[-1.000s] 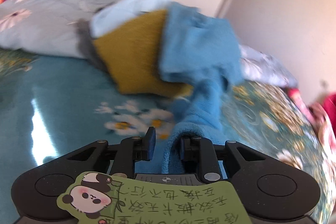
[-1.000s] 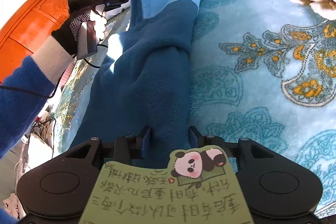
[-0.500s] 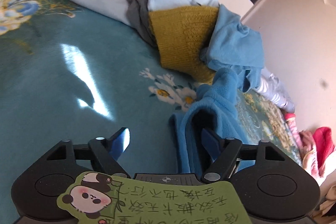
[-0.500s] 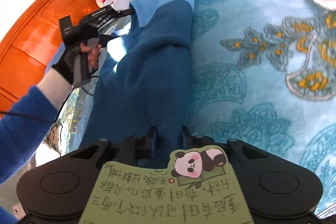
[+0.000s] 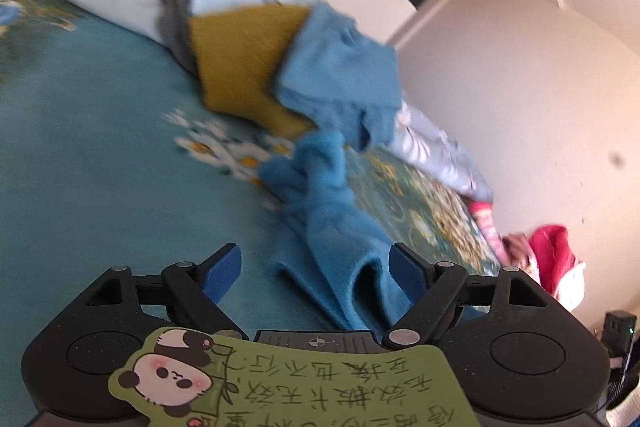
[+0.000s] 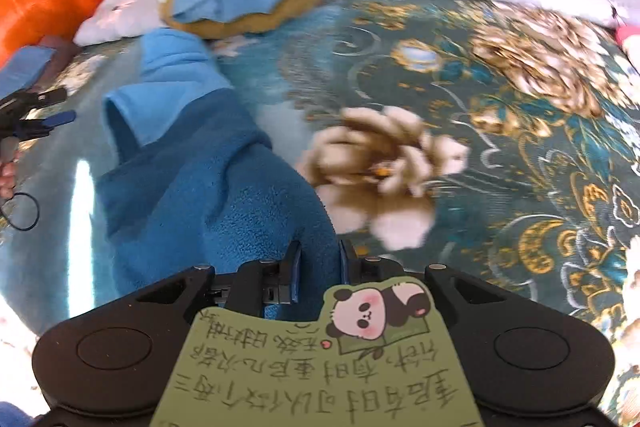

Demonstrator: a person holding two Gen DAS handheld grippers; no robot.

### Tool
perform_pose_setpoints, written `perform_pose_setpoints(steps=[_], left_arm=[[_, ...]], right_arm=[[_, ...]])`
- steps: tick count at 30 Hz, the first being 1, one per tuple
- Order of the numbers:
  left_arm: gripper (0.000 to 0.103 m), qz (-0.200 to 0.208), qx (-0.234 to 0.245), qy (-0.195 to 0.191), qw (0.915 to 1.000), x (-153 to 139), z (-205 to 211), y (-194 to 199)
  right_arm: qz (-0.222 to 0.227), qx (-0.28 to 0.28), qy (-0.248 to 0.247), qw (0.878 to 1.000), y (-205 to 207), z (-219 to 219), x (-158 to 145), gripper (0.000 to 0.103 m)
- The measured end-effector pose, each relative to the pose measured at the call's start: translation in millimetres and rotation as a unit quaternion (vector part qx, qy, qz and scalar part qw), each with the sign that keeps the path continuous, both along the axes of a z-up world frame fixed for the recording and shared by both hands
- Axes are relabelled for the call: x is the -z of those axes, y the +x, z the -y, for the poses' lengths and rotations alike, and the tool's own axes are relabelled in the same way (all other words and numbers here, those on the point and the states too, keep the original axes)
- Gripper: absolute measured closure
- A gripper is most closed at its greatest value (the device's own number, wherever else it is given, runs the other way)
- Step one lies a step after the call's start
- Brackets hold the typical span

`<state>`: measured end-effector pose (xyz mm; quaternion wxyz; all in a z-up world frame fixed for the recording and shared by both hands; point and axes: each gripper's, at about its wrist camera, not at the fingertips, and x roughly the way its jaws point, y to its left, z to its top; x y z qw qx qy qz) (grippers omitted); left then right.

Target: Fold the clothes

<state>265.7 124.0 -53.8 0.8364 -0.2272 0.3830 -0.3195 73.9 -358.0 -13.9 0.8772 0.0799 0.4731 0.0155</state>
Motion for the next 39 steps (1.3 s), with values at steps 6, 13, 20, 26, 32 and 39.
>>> perform_pose_setpoints(steps=[6, 13, 20, 26, 32, 39], left_arm=[[0.023, -0.033, -0.008, 0.011, 0.9994, 22.1, 43.0, 25.3], [0.013, -0.038, -0.021, 0.029, 0.9986, 34.6, 62.9, 45.1], [0.000, -0.056, -0.003, 0.055, 0.9969, 45.3, 82.9, 53.4], [0.011, -0.062, -0.014, 0.036, 0.9973, 54.1, 82.6, 49.1], [0.060, -0.076, -0.032, 0.009, 0.9965, 55.5, 77.6, 37.6], [0.075, -0.048, -0.065, -0.022, 0.9965, 35.9, 74.6, 16.5]], right_arm=[[0.041, 0.041, 0.039, 0.998, -19.4, 4.9, 5.3, 0.075], [0.125, 0.192, 0.147, 0.962, -95.1, 13.8, 23.7, 0.054], [0.101, 0.274, 0.232, 0.928, -120.4, 0.9, 85.7, 0.046], [0.113, 0.269, 0.260, 0.921, -107.4, -9.5, 90.5, 0.047], [0.115, 0.284, 0.279, 0.910, -101.4, -8.4, 93.6, 0.074], [0.128, 0.248, 0.235, 0.931, -89.7, -8.6, 57.9, 0.078]])
